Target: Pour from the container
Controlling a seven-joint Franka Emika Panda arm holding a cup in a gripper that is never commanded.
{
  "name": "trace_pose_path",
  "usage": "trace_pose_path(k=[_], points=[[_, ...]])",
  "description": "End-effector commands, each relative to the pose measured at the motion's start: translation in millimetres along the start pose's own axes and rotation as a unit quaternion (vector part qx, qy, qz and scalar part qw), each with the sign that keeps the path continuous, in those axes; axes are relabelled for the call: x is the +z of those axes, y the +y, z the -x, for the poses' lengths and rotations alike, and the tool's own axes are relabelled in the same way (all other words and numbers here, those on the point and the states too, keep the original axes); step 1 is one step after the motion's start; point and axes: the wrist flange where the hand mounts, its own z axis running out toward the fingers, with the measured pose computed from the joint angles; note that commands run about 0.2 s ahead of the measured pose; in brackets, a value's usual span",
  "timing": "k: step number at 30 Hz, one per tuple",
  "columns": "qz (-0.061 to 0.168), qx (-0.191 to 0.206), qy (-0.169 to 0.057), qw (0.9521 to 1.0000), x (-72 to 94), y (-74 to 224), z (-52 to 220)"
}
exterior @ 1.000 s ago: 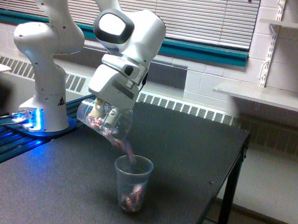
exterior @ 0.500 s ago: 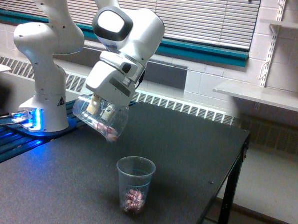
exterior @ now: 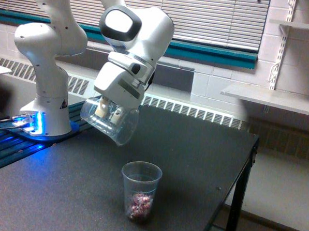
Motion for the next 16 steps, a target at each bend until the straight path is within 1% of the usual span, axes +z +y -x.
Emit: trace_pose_path(k=[1, 7, 13, 16], points=[[0.000, 0.009, 0.004, 0.9999, -5.3, -9.2, -3.0], [0.005, 0.002, 0.003, 1.0000, -5.7, -9.0, -3.3], [0.003, -0.003, -0.003, 1.0000, -4.8, -6.8, 0.3], [0.002, -0.007, -0.002, 1.0000, -4.5, -4.6, 0.2]])
